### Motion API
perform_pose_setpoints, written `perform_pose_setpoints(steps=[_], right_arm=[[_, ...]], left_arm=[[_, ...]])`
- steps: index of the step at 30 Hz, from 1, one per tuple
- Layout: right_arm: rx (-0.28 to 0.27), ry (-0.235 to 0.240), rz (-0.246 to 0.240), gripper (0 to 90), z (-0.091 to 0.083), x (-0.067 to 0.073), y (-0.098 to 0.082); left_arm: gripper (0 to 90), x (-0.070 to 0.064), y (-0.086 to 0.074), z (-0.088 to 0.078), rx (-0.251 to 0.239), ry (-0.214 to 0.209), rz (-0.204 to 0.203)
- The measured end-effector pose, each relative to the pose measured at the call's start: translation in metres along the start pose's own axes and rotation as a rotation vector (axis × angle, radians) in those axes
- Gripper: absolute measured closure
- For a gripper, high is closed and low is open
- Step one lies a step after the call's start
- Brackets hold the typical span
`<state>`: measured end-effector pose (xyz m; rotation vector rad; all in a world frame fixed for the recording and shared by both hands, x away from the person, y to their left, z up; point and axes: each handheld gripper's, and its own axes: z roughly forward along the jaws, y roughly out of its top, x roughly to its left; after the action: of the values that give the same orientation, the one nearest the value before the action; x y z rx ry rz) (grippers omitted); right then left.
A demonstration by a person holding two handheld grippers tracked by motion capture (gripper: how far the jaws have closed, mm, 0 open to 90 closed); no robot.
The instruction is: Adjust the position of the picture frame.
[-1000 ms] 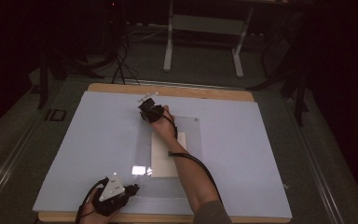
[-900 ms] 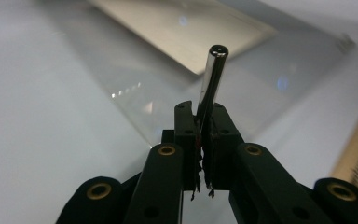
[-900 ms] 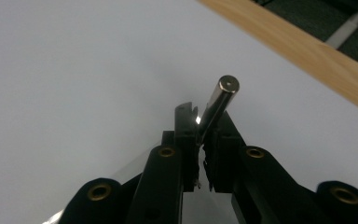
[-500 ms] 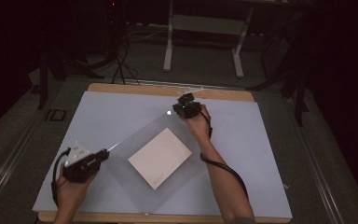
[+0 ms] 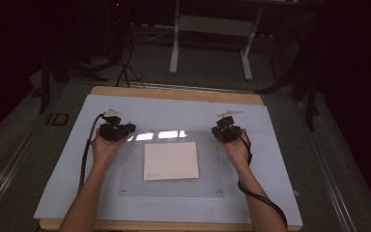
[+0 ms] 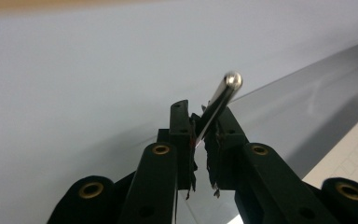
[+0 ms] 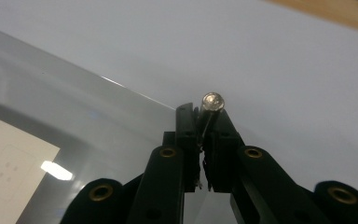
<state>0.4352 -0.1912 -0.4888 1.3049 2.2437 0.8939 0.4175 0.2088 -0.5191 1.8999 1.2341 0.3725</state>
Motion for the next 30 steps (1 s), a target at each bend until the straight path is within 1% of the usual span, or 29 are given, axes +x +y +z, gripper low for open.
perform_pose_setpoints(steps=[1, 2, 3, 4, 5, 6, 7, 8, 11, 14, 16, 18, 20, 22, 24, 26, 30], right_arm=[[0.022, -0.005, 0.0, 85.5, 0.003, -0.001, -0.004], [0.022, 0.011, 0.031, 85.4, 0.009, -0.006, -0.013], [0.025, 0.019, 0.045, 85.4, 0.012, -0.008, -0.017], [0.012, 0.028, 0.073, 85.4, 0.018, -0.011, -0.026], [0.0, 0.033, 0.087, 85.3, 0.018, -0.012, -0.028], [-0.003, 0.022, 0.083, 85.5, 0.018, -0.01, -0.028], [-0.004, 0.012, 0.075, 85.4, 0.018, -0.009, -0.028], [-0.007, 0.014, 0.081, 85.3, 0.017, -0.009, -0.028], [-0.01, 0.014, 0.077, 85.3, 0.014, -0.01, -0.029], [-0.016, 0.037, 0.082, 85.1, 0.015, -0.013, -0.032], [-0.011, 0.027, 0.067, 85.2, 0.016, -0.013, -0.031], [-0.012, 0.035, 0.07, 85.1, 0.016, -0.015, -0.031], [-0.011, 0.035, 0.066, 85.1, 0.017, -0.015, -0.031], [-0.011, 0.032, 0.066, 85.1, 0.017, -0.014, -0.031], [-0.007, 0.024, 0.052, 85.1, 0.016, -0.013, -0.031], [-0.007, 0.025, 0.051, 85.0, 0.017, -0.013, -0.031], [-0.022, 0.037, 0.044, 84.6, 0.017, -0.015, -0.034]], left_arm=[[82.6, -0.001, -0.004, 0.011, 0.03, 0.007, -0.021], [82.6, 0.0, -0.007, 0.014, 0.008, -0.005, -0.035], [81.4, -0.001, -0.008, 0.016, -0.006, -0.011, -0.051], [81.3, -0.003, -0.007, 0.016, -0.001, 0.003, -0.036], [81.8, -0.005, -0.006, 0.016, 0.009, 0.019, -0.021], [82.3, -0.005, -0.005, 0.016, 0.014, 0.024, -0.011], [82.4, -0.006, -0.005, 0.015, 0.019, 0.026, -0.015], [82.3, -0.006, -0.005, 0.015, 0.018, 0.025, -0.019], [82.2, -0.008, -0.008, 0.015, 0.001, 0.021, -0.023], [82.2, -0.01, -0.008, 0.014, 0.01, 0.027, -0.018], [82.3, -0.012, -0.008, 0.013, 0.016, 0.025, -0.012], [82.3, -0.012, -0.008, 0.013, 0.017, 0.025, -0.008], [82.0, -0.01, -0.009, 0.014, 0.017, 0.013, -0.015], [81.2, -0.008, -0.01, 0.015, 0.014, -0.002, -0.033], [81.1, -0.009, -0.01, 0.015, 0.021, 0.002, -0.032], [81.1, -0.009, -0.01, 0.015, 0.023, 0.009, -0.028], [78.8, -0.008, -0.01, 0.013, 0.03, -0.002, -0.054]])
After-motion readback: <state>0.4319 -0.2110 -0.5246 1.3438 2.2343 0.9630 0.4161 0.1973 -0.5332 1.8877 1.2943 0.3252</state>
